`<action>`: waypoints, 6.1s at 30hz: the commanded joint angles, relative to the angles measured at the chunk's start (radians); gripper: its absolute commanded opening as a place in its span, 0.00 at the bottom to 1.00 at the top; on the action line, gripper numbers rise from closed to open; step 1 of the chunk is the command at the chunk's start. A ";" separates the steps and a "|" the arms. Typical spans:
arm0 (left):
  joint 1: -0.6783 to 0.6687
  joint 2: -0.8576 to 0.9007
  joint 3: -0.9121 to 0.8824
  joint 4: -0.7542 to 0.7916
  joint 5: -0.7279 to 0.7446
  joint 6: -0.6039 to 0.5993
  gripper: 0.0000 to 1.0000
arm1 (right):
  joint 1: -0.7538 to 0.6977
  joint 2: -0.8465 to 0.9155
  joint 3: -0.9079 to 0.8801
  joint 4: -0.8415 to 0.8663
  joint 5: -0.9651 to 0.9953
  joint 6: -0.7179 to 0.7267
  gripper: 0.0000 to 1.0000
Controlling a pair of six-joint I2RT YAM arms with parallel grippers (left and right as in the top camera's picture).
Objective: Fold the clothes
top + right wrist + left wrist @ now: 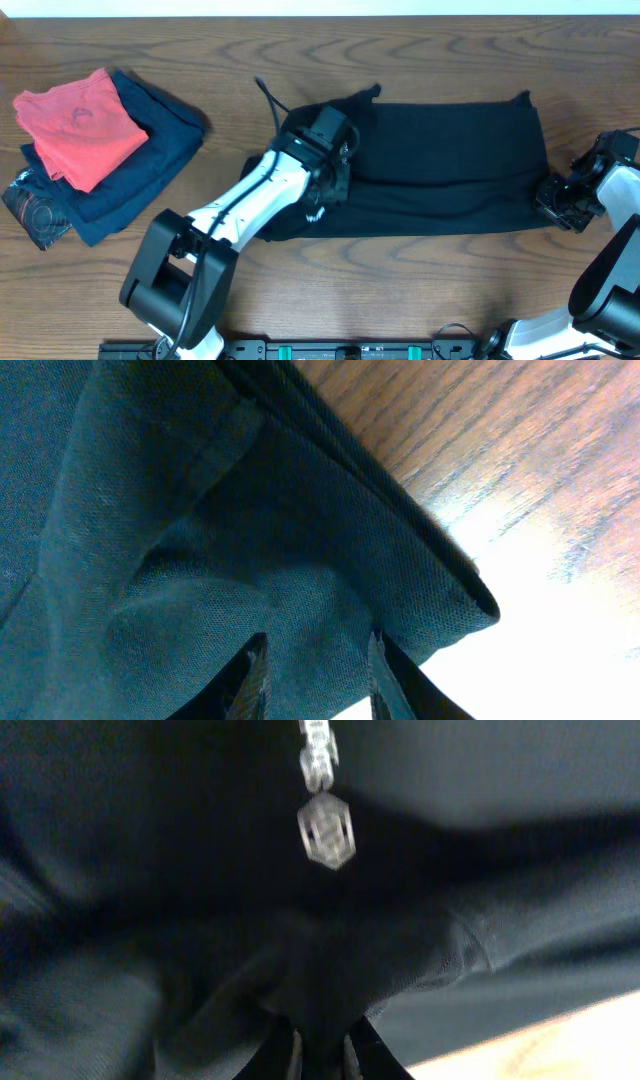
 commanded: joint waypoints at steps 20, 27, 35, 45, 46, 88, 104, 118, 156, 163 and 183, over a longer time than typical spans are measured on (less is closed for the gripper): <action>0.215 -0.011 -0.064 -0.172 -0.142 0.012 0.55 | 0.000 0.008 0.000 -0.028 0.060 -0.036 0.31; 0.248 -0.011 -0.208 -0.043 -0.143 0.012 0.56 | 0.000 0.008 -0.001 -0.059 0.126 -0.040 0.31; 0.248 -0.011 -0.278 -0.134 -0.142 0.012 0.57 | -0.023 0.008 -0.001 -0.142 0.222 0.003 0.29; 0.248 -0.127 -0.194 -0.197 -0.143 0.102 0.66 | -0.060 -0.012 0.005 -0.165 0.133 -0.002 0.27; 0.250 -0.153 -0.164 -0.190 -0.144 0.103 0.72 | -0.059 -0.023 0.009 -0.163 0.115 -0.013 0.27; 0.320 0.462 0.399 0.129 0.092 0.262 0.19 | 0.018 -0.347 0.058 -0.212 -0.065 -0.145 0.50; 0.332 0.258 0.399 -0.022 0.108 0.167 0.06 | 0.133 -0.157 0.193 -0.144 -0.066 -0.236 0.57; 0.318 0.259 0.396 -0.090 0.108 0.149 0.06 | 0.262 0.486 0.728 0.140 -0.125 -0.264 0.72; 0.362 0.196 0.386 -0.097 0.063 0.173 0.06 | 0.304 0.476 0.783 0.092 0.198 -0.162 0.01; 0.375 0.069 0.386 -0.230 0.071 0.172 0.06 | 0.268 0.310 0.783 -0.172 0.264 -0.122 0.01; 0.226 0.036 0.266 -0.715 0.077 0.148 0.06 | 0.261 0.271 0.771 -0.626 0.351 -0.126 0.01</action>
